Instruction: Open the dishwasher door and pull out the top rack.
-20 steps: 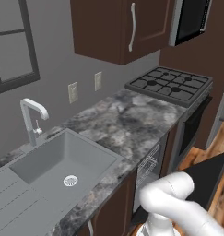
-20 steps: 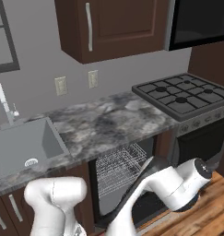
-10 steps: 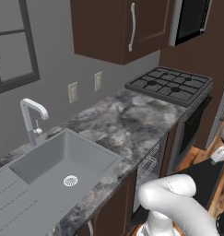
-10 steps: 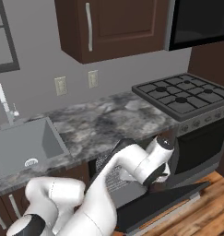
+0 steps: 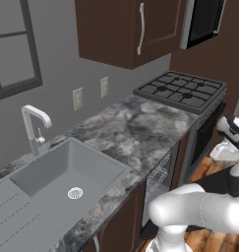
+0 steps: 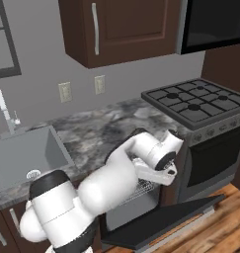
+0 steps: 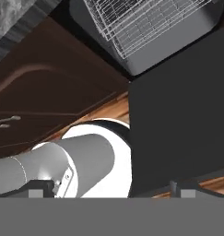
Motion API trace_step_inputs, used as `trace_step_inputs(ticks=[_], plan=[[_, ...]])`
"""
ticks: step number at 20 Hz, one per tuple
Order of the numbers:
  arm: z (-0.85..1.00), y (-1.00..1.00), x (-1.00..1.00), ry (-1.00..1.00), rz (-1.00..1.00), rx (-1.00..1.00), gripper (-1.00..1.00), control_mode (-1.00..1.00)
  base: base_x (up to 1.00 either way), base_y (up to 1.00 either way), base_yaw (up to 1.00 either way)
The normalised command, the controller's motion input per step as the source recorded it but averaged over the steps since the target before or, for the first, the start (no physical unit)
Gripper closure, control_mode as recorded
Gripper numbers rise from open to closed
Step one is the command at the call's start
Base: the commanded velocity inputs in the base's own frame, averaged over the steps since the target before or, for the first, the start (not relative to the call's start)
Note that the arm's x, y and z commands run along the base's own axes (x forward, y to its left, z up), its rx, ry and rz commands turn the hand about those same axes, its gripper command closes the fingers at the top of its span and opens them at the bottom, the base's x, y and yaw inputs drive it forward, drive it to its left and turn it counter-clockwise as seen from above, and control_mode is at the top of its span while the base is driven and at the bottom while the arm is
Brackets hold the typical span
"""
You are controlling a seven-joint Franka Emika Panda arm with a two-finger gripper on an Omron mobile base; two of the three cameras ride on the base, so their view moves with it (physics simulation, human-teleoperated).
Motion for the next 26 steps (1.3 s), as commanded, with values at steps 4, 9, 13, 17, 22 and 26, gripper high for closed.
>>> trace_step_inputs(ticks=[4,9,13,17,22,26], plan=[[-0.45,0.09,0.07,0.11,-0.13,0.19,-1.00,-1.00,0.00,0.00,0.00],[-0.40,0.32,0.17,0.08,-0.25,0.08,-1.00,-1.00,0.00,0.00,0.00],[-0.09,0.85,0.52,0.10,-0.40,0.00,-1.00,-1.00,0.00,0.00,0.00],[-0.20,0.26,0.09,0.05,-0.28,0.00,-1.00,-1.00,0.00,0.00,0.00],[-0.46,0.12,0.01,0.01,-0.21,0.00,-1.00,-1.00,0.00,0.00,0.00],[-0.57,0.20,0.11,0.00,-0.19,-0.02,-1.00,-1.00,0.00,0.00,0.00]])
